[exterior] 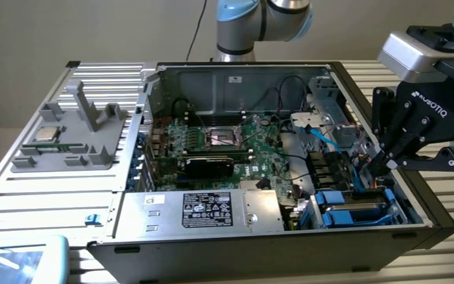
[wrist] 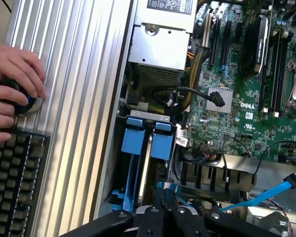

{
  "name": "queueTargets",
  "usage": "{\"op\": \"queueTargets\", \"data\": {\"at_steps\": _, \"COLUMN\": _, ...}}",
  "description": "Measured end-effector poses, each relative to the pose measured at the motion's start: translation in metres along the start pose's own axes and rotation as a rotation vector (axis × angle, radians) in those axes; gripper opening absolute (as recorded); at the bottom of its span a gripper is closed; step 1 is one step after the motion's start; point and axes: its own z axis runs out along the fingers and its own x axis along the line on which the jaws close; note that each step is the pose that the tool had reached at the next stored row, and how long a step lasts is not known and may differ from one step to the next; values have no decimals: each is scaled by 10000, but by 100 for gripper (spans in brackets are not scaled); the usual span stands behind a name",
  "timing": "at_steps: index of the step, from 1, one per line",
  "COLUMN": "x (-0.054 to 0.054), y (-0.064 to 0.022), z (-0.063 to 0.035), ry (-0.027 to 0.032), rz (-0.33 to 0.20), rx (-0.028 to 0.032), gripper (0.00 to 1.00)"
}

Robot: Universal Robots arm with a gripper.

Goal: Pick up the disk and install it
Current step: 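Insert the second disk wire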

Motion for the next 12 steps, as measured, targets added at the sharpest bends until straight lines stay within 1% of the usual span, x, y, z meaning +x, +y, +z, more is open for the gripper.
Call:
{"op": "queueTargets", "data": {"at_steps": 1, "x": 0, "y": 0, "z": 0, "ry": 2, "rz": -12, "rx": 3, "gripper": 11}}
{"op": "queueTargets", "data": {"at_steps": 2, "x": 0, "y": -1, "z": 1, "ry": 12, "rz": -133, "rx": 12, "gripper": 11}}
{"op": "queueTargets", "data": {"at_steps": 4, "x": 1, "y": -1, "z": 0, "ry": 25, "rz": -491, "rx": 16, "gripper": 11}}
{"op": "queueTargets", "data": {"at_steps": 8, "x": -1, "y": -1, "z": -2, "ry": -2, "rz": -1222, "rx": 33, "gripper": 11}}
{"op": "queueTargets", "data": {"at_steps": 9, "x": -1, "y": 0, "z": -1, "ry": -18, "rz": -1393, "rx": 38, "gripper": 11}}
{"op": "queueTargets", "data": {"at_steps": 10, "x": 0, "y": 0, "z": 0, "ry": -49, "rz": -1558, "rx": 48, "gripper": 11}}
{"op": "queueTargets", "data": {"at_steps": 12, "x": 0, "y": 0, "z": 1, "ry": -130, "rz": -1877, "rx": 70, "gripper": 11}}
